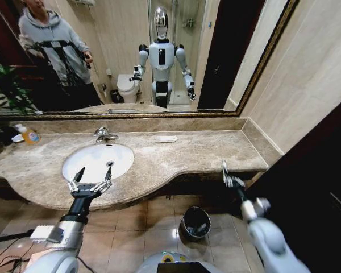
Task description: Pick up the trash from the sink and place it in the trash bin.
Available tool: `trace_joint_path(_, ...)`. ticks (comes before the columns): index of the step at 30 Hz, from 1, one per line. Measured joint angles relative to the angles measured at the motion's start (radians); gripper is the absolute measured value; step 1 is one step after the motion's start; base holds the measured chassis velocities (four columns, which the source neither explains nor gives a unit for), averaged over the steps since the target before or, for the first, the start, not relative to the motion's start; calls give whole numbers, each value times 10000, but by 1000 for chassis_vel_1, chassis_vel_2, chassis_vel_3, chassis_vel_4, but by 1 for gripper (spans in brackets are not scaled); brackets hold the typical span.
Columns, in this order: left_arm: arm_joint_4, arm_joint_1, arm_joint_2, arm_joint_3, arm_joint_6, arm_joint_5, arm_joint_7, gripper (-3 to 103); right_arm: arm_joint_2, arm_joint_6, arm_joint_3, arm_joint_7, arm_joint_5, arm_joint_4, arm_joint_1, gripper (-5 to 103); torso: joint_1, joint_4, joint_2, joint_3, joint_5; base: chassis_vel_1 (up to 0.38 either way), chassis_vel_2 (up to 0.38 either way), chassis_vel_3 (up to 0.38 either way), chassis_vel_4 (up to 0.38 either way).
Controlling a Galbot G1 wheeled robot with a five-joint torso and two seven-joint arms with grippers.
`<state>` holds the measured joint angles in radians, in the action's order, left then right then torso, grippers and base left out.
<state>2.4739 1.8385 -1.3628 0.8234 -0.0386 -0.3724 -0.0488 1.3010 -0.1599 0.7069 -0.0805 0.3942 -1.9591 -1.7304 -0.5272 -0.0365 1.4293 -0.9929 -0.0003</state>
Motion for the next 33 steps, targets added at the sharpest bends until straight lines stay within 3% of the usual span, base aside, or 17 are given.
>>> trace_joint_path(3,-1,-1,0,0,0,0,0,100,610,-539,-350,48,-670,901,-325,3,-1,-2,0,-1,2,0,0,0,0)
trace_joint_path(8,0,0,0,0,0,0,0,100,1040,-702,-760,-43,-1431,2347,-38,3,-2,-2,0,-2,0,0,0,0,0)
trace_joint_path(11,0,0,0,-1,0,0,0,100,1307,-560,-1008,-135,-2019,3588,562,3,-3,-4,0,-2,2,0,0,0,0)
trace_joint_path(15,-1,-1,0,0,0,0,0,100,1648,227,-1273,-220,-2902,5259,1616,3,-4,-4,-2,-3,3,0,0,0,0)
trace_joint_path(23,-1,0,0,-1,0,0,0,100,1798,444,-1308,-354,-5144,7826,3146,2,-4,-4,-2,-3,1,0,0,0,0)
trace_joint_path(33,0,0,0,0,0,0,0,100,2037,262,-1312,-358,-5898,10003,4396,2,-4,-3,-3,-3,3,0,0,0,0)
